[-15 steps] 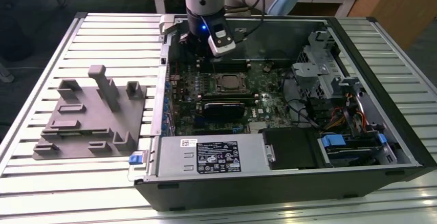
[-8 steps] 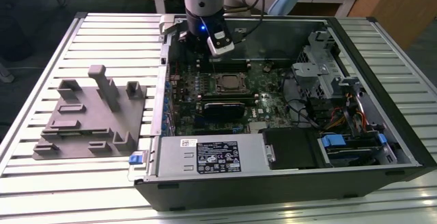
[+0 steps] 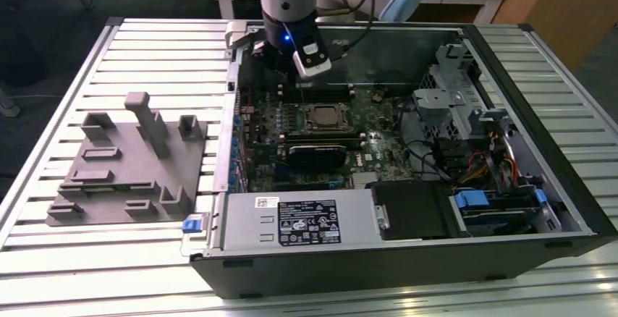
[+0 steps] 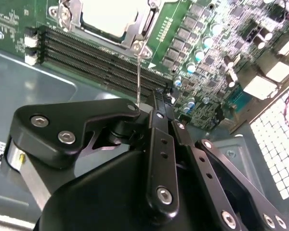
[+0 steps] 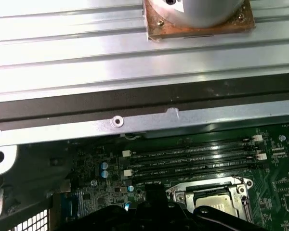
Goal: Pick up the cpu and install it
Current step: 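Install the first cpu locking lever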
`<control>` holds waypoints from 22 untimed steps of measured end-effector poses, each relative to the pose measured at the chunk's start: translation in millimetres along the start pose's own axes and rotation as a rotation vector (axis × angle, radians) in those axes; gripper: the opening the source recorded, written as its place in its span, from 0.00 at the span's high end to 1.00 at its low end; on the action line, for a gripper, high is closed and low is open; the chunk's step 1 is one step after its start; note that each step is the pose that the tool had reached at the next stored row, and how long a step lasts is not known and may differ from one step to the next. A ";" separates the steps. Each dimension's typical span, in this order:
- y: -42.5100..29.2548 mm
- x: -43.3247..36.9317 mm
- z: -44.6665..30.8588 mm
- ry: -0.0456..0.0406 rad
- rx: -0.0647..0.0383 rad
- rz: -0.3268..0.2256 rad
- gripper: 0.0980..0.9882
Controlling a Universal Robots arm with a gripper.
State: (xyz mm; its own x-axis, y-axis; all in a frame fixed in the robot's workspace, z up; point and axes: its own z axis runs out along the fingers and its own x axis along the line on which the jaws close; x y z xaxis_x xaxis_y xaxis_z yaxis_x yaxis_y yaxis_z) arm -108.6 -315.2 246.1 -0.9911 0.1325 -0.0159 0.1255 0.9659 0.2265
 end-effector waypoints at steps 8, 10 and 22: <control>0.2 -0.2 -0.8 0.0024 -0.014 -0.002 0.99; 0.5 -2.2 -0.6 0.0024 -0.014 -0.002 0.99; 4.3 -32.8 0.7 0.0024 -0.014 -0.002 0.99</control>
State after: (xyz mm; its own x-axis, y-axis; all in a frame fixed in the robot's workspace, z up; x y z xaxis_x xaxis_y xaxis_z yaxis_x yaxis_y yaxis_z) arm -75.5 -315.2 246.9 -0.9914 0.1304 -0.0139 0.1233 0.9628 0.2404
